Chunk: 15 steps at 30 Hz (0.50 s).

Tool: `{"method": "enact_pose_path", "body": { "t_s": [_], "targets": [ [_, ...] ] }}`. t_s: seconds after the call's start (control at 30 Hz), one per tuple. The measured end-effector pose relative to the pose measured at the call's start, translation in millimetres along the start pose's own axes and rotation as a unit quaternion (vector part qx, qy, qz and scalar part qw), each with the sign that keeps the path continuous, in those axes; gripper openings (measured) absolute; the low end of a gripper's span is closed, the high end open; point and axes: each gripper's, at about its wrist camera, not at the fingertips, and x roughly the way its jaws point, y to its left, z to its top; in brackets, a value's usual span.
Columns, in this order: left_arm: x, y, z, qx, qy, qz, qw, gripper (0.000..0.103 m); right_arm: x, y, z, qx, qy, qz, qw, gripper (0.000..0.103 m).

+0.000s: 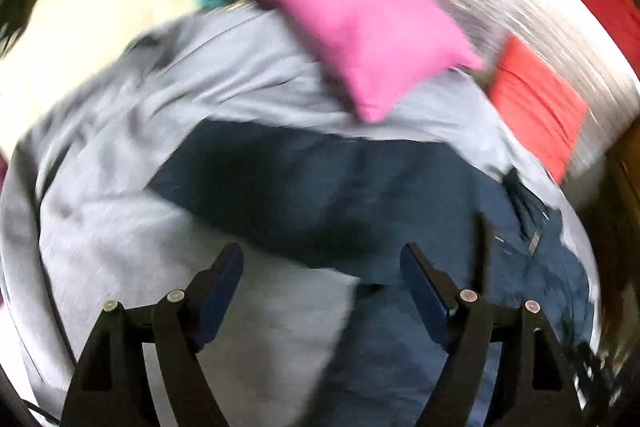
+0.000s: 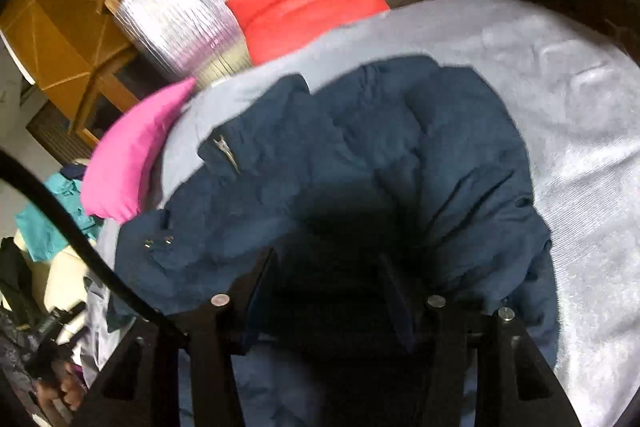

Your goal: Fold large clothes

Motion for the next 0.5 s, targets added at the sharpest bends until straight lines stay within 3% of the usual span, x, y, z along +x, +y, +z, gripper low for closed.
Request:
{"method": "enact_pose_path", "body": {
  "t_s": [0.1,0.2,0.3,0.5],
  "targets": [
    [15.9,32.0,2.3,-0.060,0.025,-0.023,0.9976,0.081,-8.7,5.2,-1.2,0.000,-0.019,0.004,1.000,0.056],
    [28.5,54.2,0.1,-0.119,0.045,-0.063,0.9899,0.081,-12.0,5.3,-6.3,0.005,-0.020,0.006,1.000,0.056],
    [48.0,65.8,-3.6,-0.178,0.073,-0.121,0.9737,0.080,-13.8,5.7,-10.5,0.002,-0.016,0.002,1.000,0.056],
    [76.7,68.7,-2.6,-0.231,0.087,-0.174,0.9532,0.075,-6.8,4.0,-9.3,0.003,-0.010,-0.002,1.000,0.056]
  ]
}}
